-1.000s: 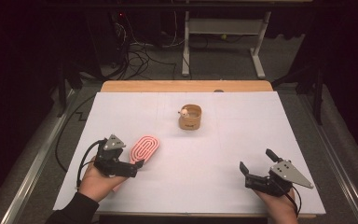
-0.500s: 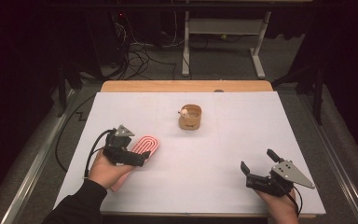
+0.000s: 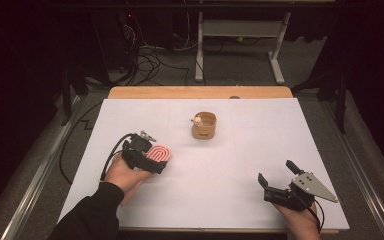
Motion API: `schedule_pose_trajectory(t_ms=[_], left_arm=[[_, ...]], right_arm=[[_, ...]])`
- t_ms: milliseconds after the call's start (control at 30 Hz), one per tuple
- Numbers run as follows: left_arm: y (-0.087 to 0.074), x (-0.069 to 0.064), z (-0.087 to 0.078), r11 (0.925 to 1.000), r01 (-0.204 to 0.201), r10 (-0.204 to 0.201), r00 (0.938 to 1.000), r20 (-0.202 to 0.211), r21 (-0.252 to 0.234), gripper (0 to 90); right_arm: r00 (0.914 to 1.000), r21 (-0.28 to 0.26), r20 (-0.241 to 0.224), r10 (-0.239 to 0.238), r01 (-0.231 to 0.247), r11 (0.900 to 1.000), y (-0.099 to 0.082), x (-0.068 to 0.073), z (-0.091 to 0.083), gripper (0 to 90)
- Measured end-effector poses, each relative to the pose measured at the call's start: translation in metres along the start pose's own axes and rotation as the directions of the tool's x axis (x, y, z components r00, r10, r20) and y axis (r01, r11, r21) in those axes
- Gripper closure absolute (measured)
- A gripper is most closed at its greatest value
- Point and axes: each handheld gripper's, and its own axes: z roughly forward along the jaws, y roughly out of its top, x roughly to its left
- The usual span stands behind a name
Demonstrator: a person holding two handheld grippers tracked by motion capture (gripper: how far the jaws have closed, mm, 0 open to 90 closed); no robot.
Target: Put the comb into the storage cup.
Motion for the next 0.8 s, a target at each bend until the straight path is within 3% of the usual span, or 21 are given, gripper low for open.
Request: schedule_pose_trajectory(t_ms=[300,633,800], left_arm=[[0.004,-0.004,0.011,0.9966,-0.005,0.005,0.9999,-0.009,0.082,0.0],[0.006,-0.004,0.022,0.987,-0.01,0.014,0.9996,-0.026,0.16,0.0],[0.008,-0.001,0.024,0.9832,0.016,-0.011,0.9996,-0.027,0.182,0.0]], right_arm=[[1.0,-0.001,-0.001,0.004,-0.004,1.0,0.0,0.0,0.0,0.2],[1.0,0.0,-0.003,0.002,-0.002,1.0,-0.001,0.001,0.0,0.2],[1.0,0.0,-0.003,-0.004,0.004,1.0,0.0,0.001,0.0,0.2]])
